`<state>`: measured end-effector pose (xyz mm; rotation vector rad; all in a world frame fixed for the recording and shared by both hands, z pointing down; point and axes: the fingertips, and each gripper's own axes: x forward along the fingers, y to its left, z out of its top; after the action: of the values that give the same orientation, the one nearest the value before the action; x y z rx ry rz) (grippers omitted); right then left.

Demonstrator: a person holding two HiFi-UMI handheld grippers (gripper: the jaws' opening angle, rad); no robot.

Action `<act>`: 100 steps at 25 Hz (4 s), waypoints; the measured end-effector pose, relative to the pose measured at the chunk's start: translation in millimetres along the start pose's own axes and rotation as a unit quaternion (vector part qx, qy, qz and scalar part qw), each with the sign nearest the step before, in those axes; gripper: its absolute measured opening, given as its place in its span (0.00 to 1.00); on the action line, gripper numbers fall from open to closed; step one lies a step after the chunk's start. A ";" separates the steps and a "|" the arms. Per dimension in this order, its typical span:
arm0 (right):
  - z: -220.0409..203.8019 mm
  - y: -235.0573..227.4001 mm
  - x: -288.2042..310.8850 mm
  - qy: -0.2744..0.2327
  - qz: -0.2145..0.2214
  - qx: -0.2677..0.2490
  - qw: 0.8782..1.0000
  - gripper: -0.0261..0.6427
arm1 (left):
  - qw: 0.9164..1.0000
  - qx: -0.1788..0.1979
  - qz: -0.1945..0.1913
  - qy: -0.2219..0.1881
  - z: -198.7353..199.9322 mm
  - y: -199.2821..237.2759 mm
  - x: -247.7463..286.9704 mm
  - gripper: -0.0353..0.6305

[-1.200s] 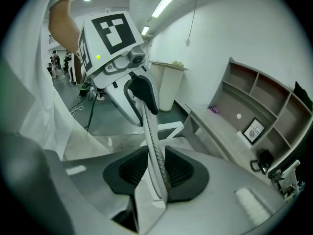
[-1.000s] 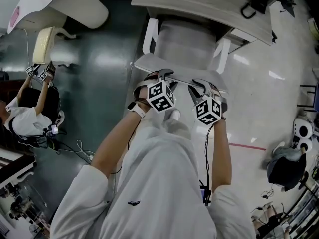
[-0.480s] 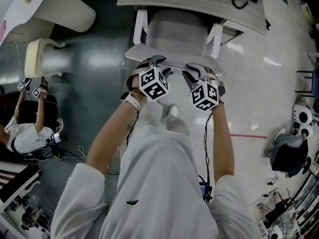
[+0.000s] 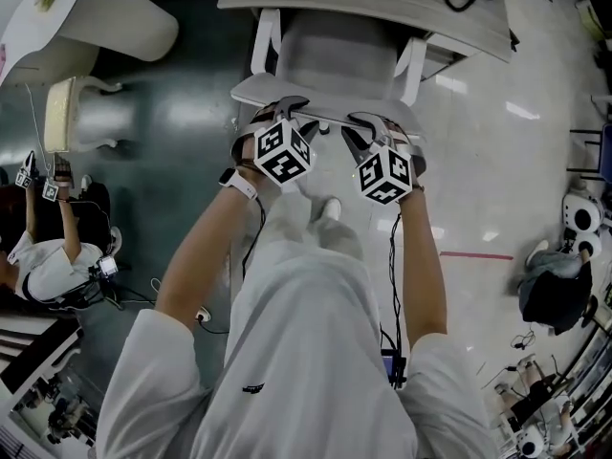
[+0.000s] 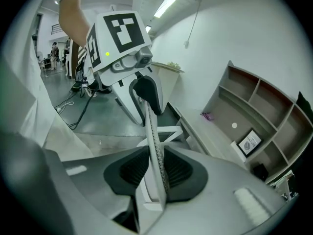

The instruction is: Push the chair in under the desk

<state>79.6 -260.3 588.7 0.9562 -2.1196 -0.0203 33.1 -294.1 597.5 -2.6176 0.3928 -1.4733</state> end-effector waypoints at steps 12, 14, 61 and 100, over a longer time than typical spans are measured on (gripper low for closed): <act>-10.3 17.6 -11.6 -0.008 0.010 -0.032 0.999 0.20 | 0.999 -0.006 -0.022 0.022 -4.6 -24.1 -5.4 0.32; -12.0 17.7 -14.4 -0.010 0.011 -0.036 0.999 0.20 | 1.000 -0.004 -0.022 0.020 -3.0 -27.1 -6.0 0.31; -1.7 -129.2 62.4 0.013 -0.041 -0.032 0.999 0.22 | 1.000 0.006 0.019 -0.007 51.5 114.2 60.7 0.32; 10.1 -202.9 55.2 0.017 -0.107 -0.009 0.994 0.27 | 0.986 -0.014 0.094 -0.138 121.8 151.6 48.6 0.34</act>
<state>177.6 -443.5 554.6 1.1617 -1.9734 -0.1297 135.4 -456.7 540.2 -2.6678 0.6114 -1.0376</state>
